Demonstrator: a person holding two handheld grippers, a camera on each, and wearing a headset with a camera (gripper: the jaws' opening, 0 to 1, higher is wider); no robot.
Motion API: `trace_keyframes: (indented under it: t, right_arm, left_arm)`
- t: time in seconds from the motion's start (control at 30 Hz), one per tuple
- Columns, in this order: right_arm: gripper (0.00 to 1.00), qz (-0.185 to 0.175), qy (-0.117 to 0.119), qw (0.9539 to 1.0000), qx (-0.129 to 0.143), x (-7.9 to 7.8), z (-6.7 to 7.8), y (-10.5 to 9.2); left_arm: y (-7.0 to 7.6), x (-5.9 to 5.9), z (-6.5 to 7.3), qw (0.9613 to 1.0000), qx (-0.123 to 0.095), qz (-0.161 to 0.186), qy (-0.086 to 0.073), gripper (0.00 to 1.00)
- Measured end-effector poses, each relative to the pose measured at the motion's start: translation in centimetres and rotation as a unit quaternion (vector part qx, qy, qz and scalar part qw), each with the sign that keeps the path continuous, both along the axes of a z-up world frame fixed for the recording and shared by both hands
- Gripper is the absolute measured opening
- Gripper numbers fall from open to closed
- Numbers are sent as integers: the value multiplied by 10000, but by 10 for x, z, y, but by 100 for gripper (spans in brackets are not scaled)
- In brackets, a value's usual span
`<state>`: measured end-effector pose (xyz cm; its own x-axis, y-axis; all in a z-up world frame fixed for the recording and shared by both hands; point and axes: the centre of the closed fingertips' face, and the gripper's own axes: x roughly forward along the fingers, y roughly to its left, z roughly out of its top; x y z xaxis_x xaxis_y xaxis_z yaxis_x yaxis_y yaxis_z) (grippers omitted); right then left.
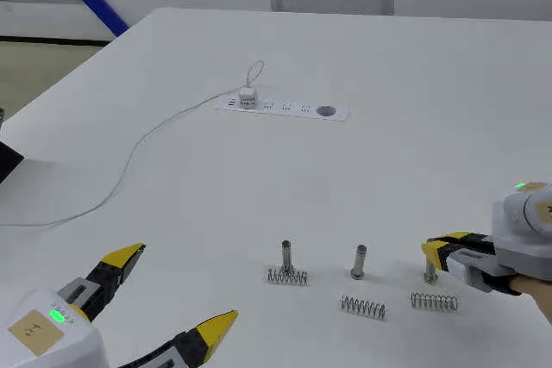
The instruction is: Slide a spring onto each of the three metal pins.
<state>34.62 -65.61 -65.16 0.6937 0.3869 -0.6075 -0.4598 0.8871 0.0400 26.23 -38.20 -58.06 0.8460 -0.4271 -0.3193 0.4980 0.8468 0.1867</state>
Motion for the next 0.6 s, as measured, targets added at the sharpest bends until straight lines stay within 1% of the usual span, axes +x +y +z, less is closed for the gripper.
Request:
trace_keyframes:
  t: [0.13, 0.23, 0.37, 0.47, 0.6]
  right_arm:
    - [8, 10, -31, 10000, 55, -4, 0, 1]
    - [8, 53, -49, 10000, 16, -5, 0, 2]
    - [8, 111, -61, 9999, -43, -3, -1, 2]
    - [8, 159, -26, 9999, -60, -1, -1, 3]
    - [8, 198, 40, 9998, -65, 1, -1, 2]
  left_arm:
    - [-1, -1, -1, 10000, 34, -14, 25, 74]
    - [-1, -1, -1, 10000, 30, -29, 25, 74]
    - [-2, -1, -2, 10000, 56, -45, 53, 74]
    - [-3, -2, -4, 9999, 92, -66, 84, 74]
    - [-3, -2, -3, 9999, 93, -83, 51, 74]
